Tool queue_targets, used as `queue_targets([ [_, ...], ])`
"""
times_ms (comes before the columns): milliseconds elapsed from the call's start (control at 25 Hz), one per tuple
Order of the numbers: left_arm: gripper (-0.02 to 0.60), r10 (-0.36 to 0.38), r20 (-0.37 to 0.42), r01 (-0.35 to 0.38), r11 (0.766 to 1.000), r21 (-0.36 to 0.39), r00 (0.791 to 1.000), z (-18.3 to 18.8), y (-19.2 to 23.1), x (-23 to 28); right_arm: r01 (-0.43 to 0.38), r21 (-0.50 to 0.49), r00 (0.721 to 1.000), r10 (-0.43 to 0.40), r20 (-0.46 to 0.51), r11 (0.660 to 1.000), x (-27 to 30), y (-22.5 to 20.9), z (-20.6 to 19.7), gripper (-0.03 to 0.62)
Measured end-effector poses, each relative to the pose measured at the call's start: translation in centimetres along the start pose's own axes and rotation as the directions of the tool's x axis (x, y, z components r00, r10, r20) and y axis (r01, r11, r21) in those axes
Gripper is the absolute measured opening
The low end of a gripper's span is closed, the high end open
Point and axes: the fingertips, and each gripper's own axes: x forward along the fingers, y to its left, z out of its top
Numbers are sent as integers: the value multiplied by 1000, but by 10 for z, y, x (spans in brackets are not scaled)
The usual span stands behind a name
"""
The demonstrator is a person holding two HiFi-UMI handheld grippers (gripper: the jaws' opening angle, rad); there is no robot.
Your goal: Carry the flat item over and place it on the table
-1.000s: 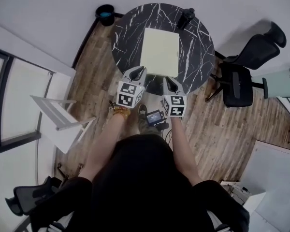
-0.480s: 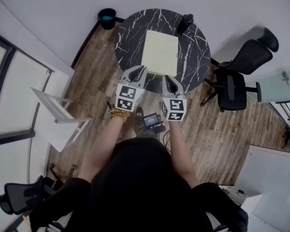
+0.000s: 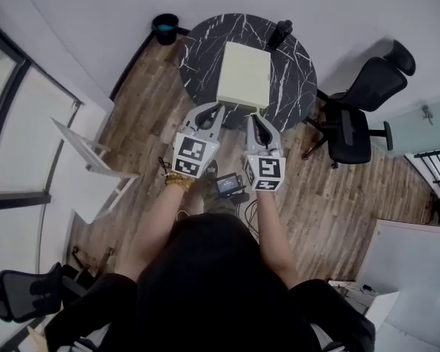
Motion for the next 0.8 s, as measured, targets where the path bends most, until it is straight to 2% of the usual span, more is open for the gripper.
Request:
queue_targets([
  [560,8,-33,78,26,995,99,996,25,-67,-112,33,-67,992,-25,124,997,-106,78,39,0],
  [800,8,3,134,-21,991,136,991,48,-70,-143,121,-110,971,-95,220,987,-139,94,71,0],
])
